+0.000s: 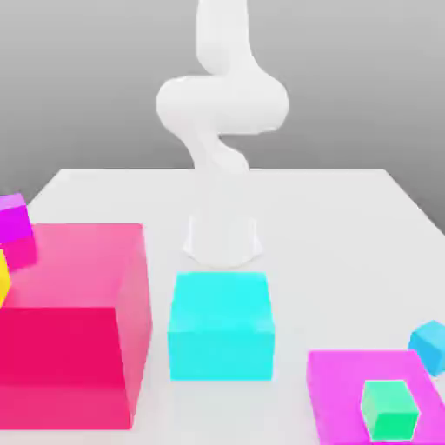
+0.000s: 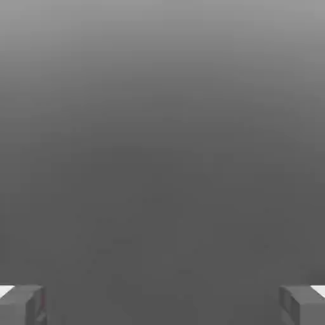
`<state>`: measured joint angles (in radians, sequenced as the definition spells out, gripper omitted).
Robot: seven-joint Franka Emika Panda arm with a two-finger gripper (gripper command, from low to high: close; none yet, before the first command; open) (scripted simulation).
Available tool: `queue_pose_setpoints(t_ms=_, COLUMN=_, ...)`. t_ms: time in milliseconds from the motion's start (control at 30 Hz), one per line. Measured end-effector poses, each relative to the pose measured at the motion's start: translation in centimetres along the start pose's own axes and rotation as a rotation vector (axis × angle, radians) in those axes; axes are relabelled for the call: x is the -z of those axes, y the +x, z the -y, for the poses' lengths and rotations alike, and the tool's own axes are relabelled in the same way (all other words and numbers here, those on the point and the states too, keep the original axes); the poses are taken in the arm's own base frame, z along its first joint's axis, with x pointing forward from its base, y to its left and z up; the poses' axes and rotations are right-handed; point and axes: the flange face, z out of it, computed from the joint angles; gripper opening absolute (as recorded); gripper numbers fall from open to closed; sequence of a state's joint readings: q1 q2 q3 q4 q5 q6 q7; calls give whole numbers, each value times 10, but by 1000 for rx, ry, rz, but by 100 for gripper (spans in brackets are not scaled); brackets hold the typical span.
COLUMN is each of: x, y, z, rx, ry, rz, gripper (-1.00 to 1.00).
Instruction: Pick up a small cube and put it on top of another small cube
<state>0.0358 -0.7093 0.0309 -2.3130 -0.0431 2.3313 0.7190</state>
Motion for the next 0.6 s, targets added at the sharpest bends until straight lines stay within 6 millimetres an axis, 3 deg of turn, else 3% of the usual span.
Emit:
queue_pose_setpoints(t_ms=167, x=-97, y=-53, z=41, rx=362, ry=-71, rz=122, gripper=0)
queue_pose_setpoints(t_ms=300, x=-164, y=-109, z=63, rx=646, ry=-90, rz=231, gripper=0)
queue_pose_setpoints(t_ms=467, x=-235, y=-195, z=78, rx=999, ry=-65, rz=381, gripper=0)
queue_pose_setpoints(t_ms=600, x=-277, y=-278, z=82, rx=1288, ry=4, rz=509, gripper=0)
